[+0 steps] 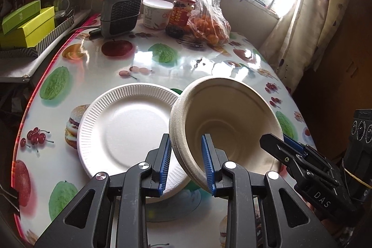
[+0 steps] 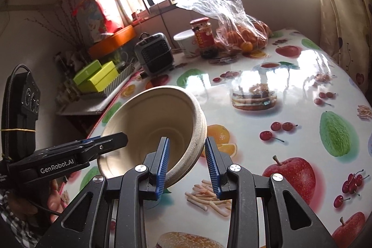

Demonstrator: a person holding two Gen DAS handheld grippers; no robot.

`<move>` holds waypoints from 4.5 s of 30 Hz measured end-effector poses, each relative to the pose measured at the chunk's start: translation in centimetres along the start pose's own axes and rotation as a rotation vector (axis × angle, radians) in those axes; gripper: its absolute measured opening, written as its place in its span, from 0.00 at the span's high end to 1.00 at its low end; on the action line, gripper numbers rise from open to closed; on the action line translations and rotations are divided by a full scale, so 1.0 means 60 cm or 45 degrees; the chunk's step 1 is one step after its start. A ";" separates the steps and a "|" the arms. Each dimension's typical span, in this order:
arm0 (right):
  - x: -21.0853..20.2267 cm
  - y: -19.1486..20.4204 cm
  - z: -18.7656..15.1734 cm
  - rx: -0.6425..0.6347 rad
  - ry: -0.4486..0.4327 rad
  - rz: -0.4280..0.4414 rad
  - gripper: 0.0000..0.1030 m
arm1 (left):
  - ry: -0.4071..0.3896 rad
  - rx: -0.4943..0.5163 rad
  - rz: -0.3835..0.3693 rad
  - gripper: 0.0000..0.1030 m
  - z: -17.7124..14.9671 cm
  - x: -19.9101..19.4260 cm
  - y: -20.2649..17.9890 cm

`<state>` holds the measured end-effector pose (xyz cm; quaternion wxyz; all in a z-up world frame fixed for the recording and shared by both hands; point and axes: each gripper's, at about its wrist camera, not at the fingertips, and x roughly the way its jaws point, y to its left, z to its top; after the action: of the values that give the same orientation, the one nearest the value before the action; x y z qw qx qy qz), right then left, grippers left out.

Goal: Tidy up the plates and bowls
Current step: 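Carry the bowl stack over the white plate stack with both tools, then lower the bowl stack onto the white plates and open both tools, then withdraw both open tools from the bowl and plate stack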

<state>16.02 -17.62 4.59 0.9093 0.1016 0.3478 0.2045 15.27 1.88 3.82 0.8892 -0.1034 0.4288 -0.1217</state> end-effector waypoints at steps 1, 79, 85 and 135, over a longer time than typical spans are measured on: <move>0.004 0.005 0.002 -0.009 0.003 0.006 0.70 | -0.003 -0.006 0.008 0.73 0.001 -0.001 0.006; 0.135 0.096 0.031 -0.110 0.120 0.105 0.50 | 0.028 -0.136 0.136 0.57 0.022 0.019 0.133; 0.125 0.097 0.029 -0.106 0.101 0.099 0.45 | 0.010 -0.125 0.142 0.52 0.021 0.009 0.128; 0.029 0.105 -0.122 -0.220 0.062 -0.093 0.28 | -0.079 -0.010 0.372 0.51 -0.163 -0.050 0.092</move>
<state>10.37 -10.86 0.22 0.9128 0.0053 0.3543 0.2029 6.46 7.27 -1.54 0.9099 -0.0469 0.4120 0.0140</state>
